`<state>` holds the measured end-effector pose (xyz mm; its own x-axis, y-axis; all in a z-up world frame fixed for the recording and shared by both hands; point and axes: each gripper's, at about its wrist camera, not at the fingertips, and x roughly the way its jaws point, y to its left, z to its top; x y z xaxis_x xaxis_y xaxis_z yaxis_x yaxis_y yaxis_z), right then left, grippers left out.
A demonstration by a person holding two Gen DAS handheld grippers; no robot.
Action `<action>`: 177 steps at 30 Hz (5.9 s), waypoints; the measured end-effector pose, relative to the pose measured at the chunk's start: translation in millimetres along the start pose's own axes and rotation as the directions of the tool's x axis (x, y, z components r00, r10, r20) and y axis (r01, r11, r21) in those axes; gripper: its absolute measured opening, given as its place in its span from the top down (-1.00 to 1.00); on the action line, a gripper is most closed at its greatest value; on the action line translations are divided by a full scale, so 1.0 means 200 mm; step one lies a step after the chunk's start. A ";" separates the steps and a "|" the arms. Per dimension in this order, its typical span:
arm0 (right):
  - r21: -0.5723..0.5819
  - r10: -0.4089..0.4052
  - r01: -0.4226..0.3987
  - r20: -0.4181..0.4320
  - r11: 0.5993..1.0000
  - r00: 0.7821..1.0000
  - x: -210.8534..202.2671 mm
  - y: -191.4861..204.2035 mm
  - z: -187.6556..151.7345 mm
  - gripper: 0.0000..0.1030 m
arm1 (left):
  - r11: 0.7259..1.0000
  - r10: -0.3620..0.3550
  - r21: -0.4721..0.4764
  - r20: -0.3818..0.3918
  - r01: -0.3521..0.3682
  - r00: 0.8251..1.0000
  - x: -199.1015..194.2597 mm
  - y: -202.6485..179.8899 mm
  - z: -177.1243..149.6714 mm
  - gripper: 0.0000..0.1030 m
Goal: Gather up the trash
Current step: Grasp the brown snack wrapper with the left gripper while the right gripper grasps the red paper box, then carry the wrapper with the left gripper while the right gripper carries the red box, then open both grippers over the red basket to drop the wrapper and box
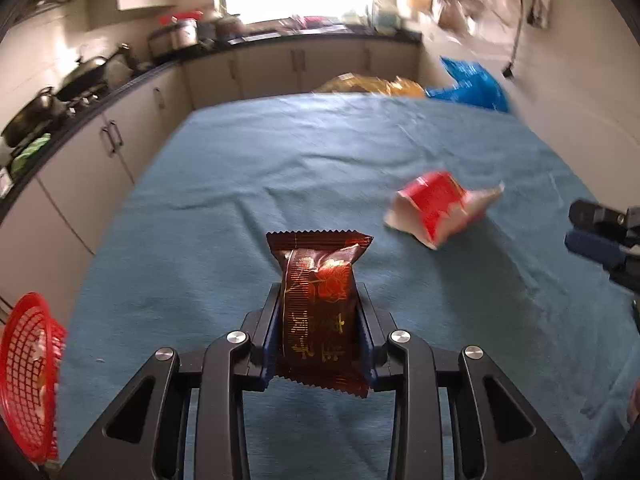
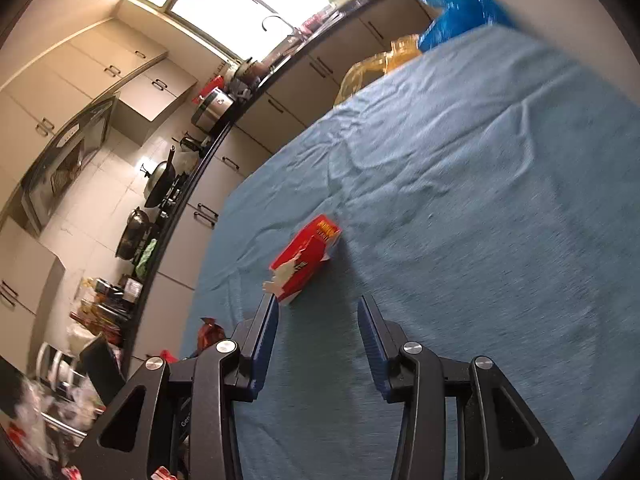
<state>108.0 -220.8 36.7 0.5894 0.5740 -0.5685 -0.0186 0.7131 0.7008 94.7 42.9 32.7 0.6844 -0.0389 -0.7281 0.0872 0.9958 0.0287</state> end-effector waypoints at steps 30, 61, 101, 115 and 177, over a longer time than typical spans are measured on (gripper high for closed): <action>-0.265 -0.108 0.147 0.159 0.953 0.981 0.04 0.29 -0.11 0.90 | 0.997 -0.012 -0.068 0.141 0.021 0.990 -0.16 0.11 0.01 0.39; -0.415 -0.083 0.157 0.192 0.896 0.978 0.04 0.43 -0.21 0.90 | 0.997 0.034 -0.075 0.138 -0.024 0.990 -0.14 0.10 0.01 0.39; -0.524 0.004 0.080 0.157 0.848 0.988 0.05 0.75 -0.41 0.90 | 0.963 0.240 -0.180 0.224 -0.202 0.945 -0.58 0.42 -0.16 0.38; -0.594 0.030 0.017 0.068 0.804 0.997 0.22 1.06 -0.57 0.90 | 0.935 0.280 -0.279 0.209 -0.217 0.937 -0.65 0.73 -0.29 0.38; -0.706 0.017 -0.091 -0.110 0.703 0.994 0.95 1.77 -0.93 0.88 | 0.813 0.414 -0.476 0.066 -0.336 0.908 -0.63 1.42 -0.59 0.38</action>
<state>63.5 215.2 97.4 0.4963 0.6272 -0.6002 -0.6364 0.7331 0.2398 -53.4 339.5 51.6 0.7056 0.3710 -0.6038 -0.5032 0.8622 -0.0583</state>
